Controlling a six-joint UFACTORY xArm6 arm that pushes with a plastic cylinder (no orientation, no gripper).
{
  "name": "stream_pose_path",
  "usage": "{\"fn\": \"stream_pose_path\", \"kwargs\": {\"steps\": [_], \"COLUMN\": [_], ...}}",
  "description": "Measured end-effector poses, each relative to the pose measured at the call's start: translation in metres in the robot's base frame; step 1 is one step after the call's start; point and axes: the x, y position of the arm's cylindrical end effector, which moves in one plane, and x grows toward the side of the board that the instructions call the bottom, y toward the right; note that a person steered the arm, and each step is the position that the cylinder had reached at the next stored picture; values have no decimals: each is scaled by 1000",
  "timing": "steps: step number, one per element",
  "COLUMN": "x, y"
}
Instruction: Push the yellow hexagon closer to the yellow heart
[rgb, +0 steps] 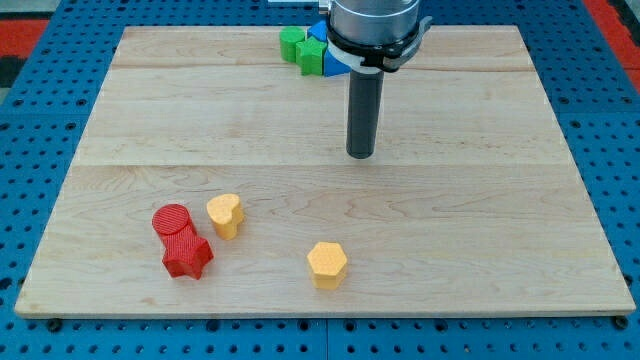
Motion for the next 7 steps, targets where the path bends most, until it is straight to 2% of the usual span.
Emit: {"fn": "stream_pose_path", "kwargs": {"steps": [2,4,5,7], "x": [11,83,127,150], "y": [4,29,20,16]}}
